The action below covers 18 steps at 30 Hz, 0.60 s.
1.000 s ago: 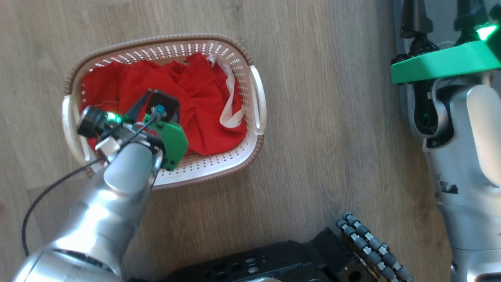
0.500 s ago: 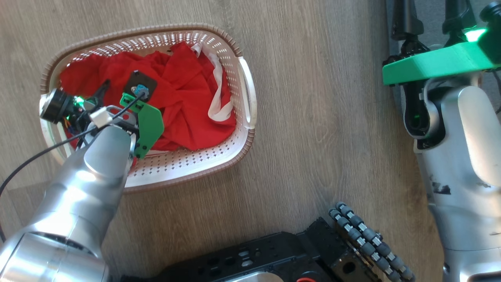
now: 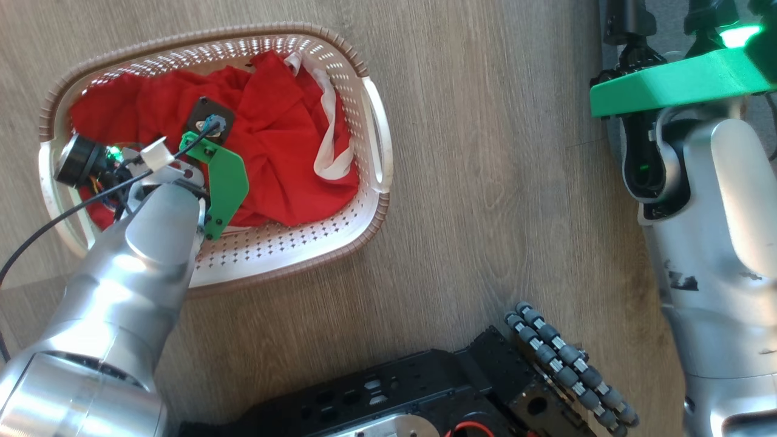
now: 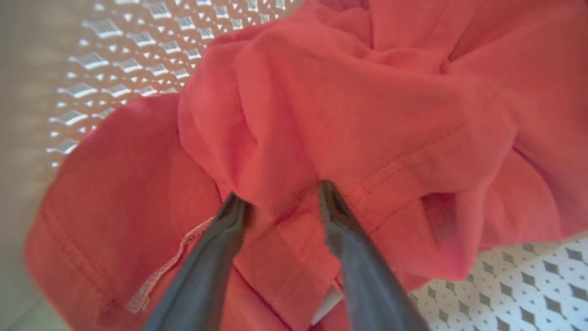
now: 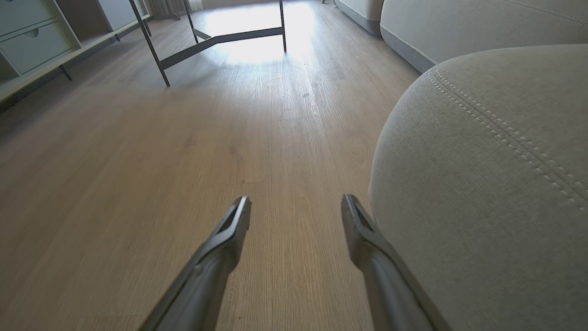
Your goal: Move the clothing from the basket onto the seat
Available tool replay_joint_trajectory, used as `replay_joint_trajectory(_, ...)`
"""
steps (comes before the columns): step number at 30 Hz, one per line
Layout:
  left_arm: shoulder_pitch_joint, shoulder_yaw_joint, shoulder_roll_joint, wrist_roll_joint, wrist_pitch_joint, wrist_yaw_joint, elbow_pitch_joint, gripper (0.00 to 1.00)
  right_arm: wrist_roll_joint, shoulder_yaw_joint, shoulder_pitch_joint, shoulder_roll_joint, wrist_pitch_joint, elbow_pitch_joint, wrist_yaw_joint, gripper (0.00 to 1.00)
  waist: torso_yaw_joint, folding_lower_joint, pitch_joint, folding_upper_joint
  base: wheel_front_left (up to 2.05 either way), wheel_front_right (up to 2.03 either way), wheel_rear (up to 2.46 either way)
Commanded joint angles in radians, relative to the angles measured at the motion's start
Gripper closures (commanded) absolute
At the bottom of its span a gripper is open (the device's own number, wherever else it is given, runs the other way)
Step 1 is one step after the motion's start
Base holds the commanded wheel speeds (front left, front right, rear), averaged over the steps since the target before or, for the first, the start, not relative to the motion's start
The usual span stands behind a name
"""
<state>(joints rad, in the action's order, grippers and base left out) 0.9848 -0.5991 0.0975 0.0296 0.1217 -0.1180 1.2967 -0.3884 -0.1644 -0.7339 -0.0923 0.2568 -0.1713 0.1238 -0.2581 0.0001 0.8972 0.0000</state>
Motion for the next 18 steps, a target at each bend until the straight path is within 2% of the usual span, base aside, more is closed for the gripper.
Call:
replay_joint_trajectory(1, -0.012, 0.013, 0.026, -0.010, -0.005, 0.002, -0.007, 1.00, -0.005, -0.008, 0.020, 0.012, 0.005, 0.032, 0.007, 0.00, 0.001, -0.0001, 0.000, 0.0000, 0.00, 0.00, 0.00)
replay_joint_trajectory(10, -0.079, 0.042, -0.001, -0.077, -0.096, 0.022, -0.006, 1.00, -0.007, -0.005, 0.028, 0.011, 0.005, 0.023, 0.007, 0.00, 0.015, -0.0001, -0.064, 0.0000, 0.00, 0.00, 0.00)
replay_joint_trajectory(18, -0.153, 0.114, -0.035, -0.195, -0.241, 0.053, -0.010, 1.00, -0.003, -0.028, 0.059, 0.006, 0.005, 0.001, 0.007, 0.00, 0.044, -0.0001, -0.198, 0.0000, 0.00, 0.00, 0.00)
